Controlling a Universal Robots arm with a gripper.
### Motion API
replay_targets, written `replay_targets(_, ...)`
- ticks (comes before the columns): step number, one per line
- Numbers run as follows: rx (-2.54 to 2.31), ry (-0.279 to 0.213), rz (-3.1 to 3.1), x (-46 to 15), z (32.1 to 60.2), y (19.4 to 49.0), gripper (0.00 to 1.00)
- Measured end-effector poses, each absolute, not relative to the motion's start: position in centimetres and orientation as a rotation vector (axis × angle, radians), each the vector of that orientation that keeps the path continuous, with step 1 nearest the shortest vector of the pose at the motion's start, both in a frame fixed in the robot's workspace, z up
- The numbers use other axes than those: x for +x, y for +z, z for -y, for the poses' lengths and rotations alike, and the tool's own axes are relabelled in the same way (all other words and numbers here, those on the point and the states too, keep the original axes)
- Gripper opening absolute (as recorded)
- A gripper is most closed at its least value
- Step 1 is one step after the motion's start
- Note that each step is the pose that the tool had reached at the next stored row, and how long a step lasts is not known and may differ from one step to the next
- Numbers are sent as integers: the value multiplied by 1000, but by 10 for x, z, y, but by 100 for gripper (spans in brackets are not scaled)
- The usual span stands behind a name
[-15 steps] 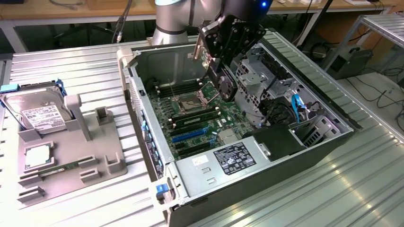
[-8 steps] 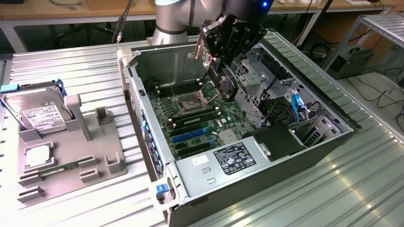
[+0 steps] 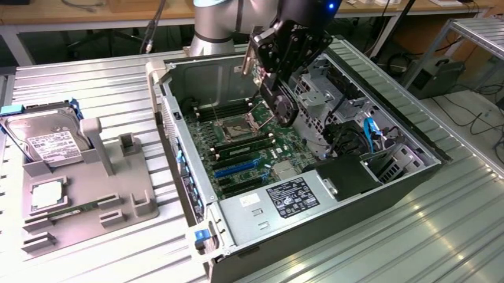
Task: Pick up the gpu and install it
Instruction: 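Insert the gpu into the slot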
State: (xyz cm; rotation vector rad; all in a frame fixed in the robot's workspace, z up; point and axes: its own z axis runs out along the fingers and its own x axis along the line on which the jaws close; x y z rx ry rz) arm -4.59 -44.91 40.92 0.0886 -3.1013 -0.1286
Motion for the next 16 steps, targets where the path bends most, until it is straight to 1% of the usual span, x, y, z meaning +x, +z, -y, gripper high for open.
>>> replay_targets(4, 303, -124, 3082, -46, 449, 405, 26)
replay_targets(16, 688, -109, 3043, -46, 449, 404, 26)
